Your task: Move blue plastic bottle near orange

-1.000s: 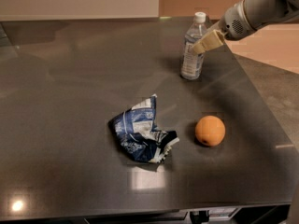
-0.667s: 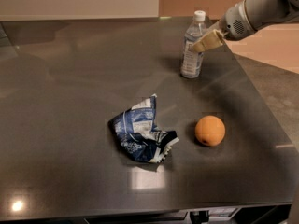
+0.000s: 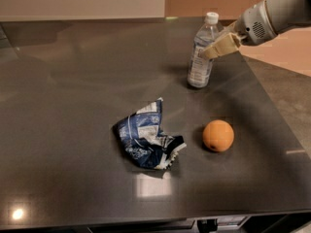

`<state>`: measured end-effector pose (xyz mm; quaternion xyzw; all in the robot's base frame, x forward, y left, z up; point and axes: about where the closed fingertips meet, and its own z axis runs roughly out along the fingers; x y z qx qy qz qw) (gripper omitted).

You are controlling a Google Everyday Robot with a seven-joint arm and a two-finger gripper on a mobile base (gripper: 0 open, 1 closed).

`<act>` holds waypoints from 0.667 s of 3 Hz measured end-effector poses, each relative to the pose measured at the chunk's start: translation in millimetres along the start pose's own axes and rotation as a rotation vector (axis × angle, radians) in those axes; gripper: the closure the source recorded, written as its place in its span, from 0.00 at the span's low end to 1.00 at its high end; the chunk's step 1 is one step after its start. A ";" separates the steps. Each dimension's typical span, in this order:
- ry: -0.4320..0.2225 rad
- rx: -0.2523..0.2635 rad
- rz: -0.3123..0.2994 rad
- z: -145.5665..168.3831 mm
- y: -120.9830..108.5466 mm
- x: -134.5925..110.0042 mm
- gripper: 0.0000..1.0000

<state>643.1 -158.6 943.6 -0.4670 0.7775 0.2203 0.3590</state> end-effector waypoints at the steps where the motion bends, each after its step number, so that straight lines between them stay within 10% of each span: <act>1: -0.005 -0.032 -0.011 -18.1 29.7 4.6 1.00; 2: 0.009 -0.040 -0.026 -33.9 55.1 13.0 1.00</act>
Offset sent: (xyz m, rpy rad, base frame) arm -0.1082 -0.0145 0.0179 -0.0321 0.0126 0.0603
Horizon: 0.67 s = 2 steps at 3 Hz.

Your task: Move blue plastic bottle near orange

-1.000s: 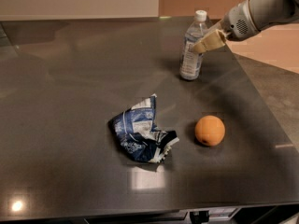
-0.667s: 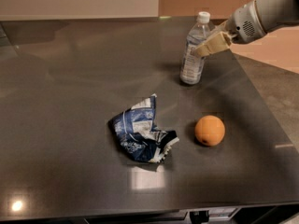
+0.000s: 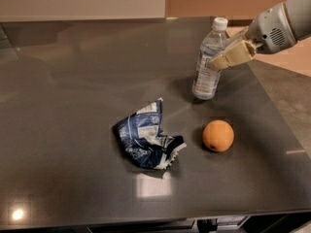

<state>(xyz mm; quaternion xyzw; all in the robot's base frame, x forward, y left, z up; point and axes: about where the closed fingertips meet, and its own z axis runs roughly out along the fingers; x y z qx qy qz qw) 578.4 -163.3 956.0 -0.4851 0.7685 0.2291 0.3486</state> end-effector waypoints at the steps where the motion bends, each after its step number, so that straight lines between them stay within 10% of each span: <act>1: 0.022 -0.008 -0.006 -7.4 19.2 12.0 1.00; 2: 0.043 -0.014 -0.012 -9.5 31.8 24.4 1.00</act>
Offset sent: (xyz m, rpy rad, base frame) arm -0.0597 -0.0160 -0.0213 -0.0637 0.0272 0.0237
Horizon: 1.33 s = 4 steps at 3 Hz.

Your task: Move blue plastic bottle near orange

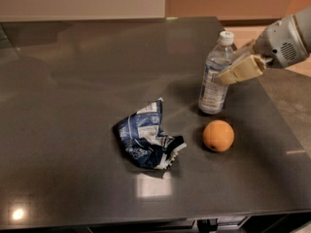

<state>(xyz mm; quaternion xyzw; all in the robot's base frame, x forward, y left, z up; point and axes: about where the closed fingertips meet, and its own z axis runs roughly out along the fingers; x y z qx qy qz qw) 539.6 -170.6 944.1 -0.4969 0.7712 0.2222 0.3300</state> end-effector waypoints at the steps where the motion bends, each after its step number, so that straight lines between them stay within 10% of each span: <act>1: 0.017 -0.005 -0.009 1.0 10.4 10.5 0.82; 4: 0.012 -0.014 -0.004 -2.5 22.2 22.0 0.12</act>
Offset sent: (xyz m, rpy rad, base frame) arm -0.0315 -0.0147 -0.0148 -0.0157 0.0054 -0.0003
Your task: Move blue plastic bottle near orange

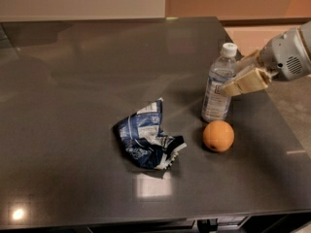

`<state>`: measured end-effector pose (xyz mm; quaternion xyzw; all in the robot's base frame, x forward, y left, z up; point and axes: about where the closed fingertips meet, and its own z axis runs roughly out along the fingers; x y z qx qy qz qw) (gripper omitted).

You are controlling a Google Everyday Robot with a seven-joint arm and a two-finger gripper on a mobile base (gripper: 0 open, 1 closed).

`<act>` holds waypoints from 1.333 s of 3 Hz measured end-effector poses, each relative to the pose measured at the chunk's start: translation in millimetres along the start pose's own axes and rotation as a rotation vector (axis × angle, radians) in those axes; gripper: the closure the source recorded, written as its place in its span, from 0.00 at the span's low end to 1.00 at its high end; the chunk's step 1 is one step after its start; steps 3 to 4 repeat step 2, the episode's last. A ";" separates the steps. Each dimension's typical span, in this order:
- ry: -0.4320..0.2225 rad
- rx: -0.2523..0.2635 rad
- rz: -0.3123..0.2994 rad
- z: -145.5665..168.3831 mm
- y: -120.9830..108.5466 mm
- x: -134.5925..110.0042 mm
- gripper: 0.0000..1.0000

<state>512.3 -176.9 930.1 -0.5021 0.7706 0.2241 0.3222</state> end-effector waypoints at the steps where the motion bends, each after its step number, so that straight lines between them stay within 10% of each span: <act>1: 0.000 -0.002 -0.002 1.3 0.4 -0.9 0.00; 4: 0.000 -0.002 -0.002 1.4 0.4 -0.9 0.00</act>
Offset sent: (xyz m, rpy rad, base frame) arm 0.0003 0.0015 -0.0003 -0.0002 0.0003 0.0024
